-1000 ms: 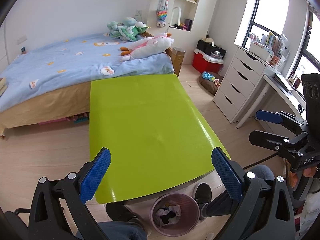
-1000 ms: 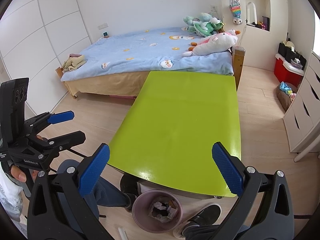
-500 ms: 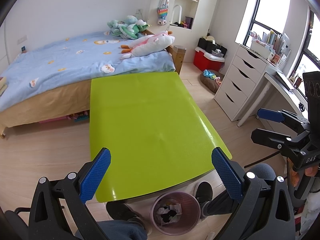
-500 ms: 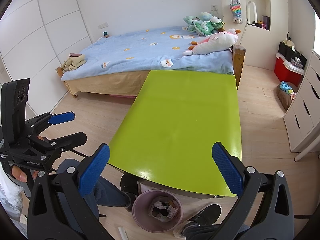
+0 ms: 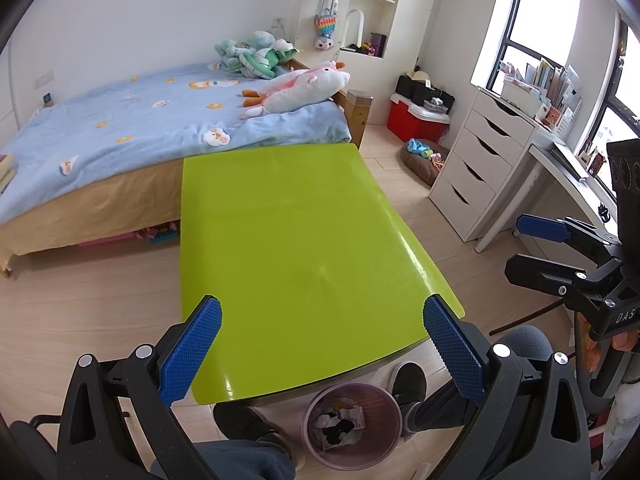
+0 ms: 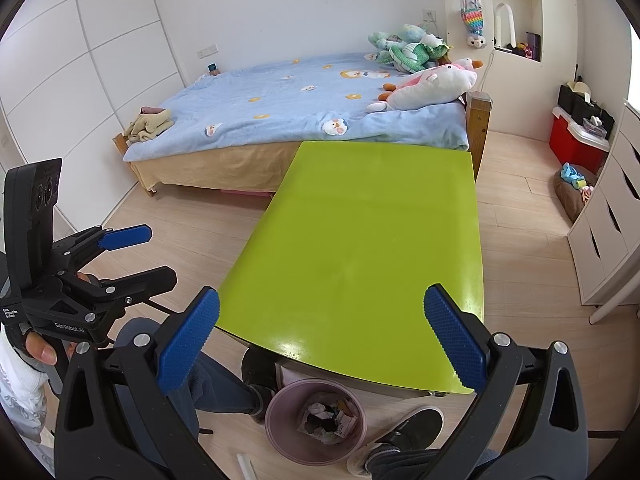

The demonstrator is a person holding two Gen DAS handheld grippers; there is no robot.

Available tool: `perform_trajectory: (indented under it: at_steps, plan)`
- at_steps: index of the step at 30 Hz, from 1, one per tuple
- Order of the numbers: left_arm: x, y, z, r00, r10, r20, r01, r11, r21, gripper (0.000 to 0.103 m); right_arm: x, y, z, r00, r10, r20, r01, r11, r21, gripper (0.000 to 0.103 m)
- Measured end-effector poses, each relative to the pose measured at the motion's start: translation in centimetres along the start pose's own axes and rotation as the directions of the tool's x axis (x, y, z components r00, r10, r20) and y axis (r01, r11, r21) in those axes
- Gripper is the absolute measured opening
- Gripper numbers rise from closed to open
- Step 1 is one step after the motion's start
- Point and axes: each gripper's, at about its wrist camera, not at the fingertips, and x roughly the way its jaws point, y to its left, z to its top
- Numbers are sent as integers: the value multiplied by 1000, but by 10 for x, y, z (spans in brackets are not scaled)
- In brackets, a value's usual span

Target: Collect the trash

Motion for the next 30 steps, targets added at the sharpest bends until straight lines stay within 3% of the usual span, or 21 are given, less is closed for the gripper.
perform_trajectory:
  at_steps: [30]
  plan:
    - [0, 5, -1, 1000, 3, 1, -3, 1000, 3, 97, 0, 3, 1, 1000, 1, -1, -1, 1000, -1, 100]
